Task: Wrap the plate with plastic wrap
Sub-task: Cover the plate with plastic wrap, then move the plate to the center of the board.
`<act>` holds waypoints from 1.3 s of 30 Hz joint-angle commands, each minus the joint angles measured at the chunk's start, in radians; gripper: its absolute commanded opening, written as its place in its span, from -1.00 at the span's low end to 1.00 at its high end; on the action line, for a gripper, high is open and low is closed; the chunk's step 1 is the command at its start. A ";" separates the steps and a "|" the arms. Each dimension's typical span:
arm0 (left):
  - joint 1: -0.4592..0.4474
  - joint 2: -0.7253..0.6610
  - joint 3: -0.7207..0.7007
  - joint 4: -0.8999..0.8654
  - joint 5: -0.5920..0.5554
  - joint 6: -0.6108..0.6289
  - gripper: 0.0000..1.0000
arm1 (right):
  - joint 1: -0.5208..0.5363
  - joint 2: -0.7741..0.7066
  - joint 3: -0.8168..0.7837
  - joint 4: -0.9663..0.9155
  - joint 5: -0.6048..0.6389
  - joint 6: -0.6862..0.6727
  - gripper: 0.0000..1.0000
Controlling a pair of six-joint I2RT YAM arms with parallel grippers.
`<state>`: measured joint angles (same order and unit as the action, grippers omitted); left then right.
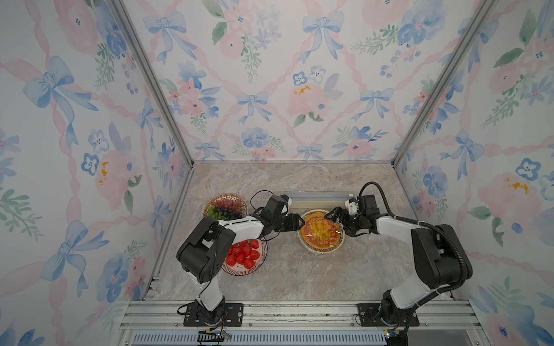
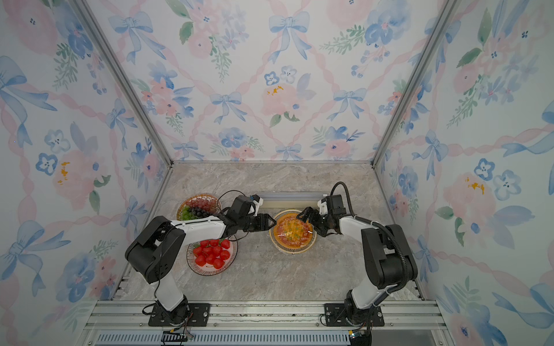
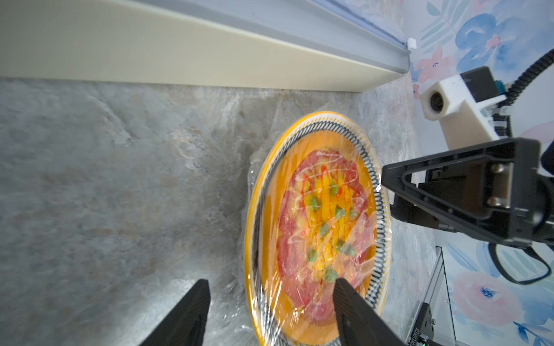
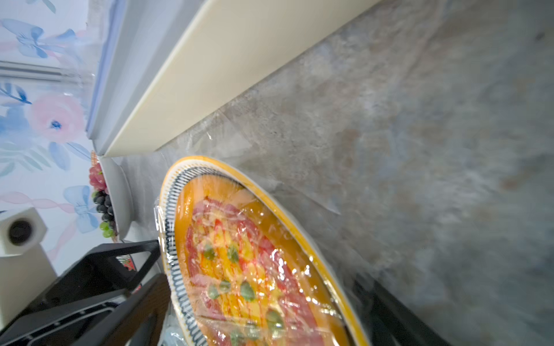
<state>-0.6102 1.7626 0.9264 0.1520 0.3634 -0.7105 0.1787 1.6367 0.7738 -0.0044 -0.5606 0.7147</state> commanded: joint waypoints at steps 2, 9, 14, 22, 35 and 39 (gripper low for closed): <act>-0.003 0.008 -0.031 -0.006 0.010 0.011 0.37 | -0.013 -0.009 -0.039 0.071 -0.050 0.066 0.94; -0.028 0.006 -0.074 -0.007 0.043 -0.009 0.41 | -0.100 -0.113 -0.016 -0.194 0.100 -0.104 0.94; -0.064 0.023 -0.055 -0.006 0.086 -0.010 0.41 | -0.135 -0.209 -0.009 -0.297 0.155 -0.167 0.94; -0.154 0.086 0.051 -0.006 0.107 -0.030 0.41 | -0.164 -0.414 0.004 -0.438 0.253 -0.192 0.94; -0.293 0.273 0.292 -0.005 0.128 -0.030 0.41 | -0.246 -0.610 0.006 -0.602 0.270 -0.249 0.94; -0.288 0.230 0.262 -0.006 0.098 -0.011 0.44 | -0.189 -0.609 0.023 -0.617 0.303 -0.258 0.94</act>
<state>-0.9077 2.0243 1.1980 0.1352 0.4713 -0.7422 -0.0441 1.0321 0.7647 -0.5716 -0.2882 0.4843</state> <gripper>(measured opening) 0.717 0.971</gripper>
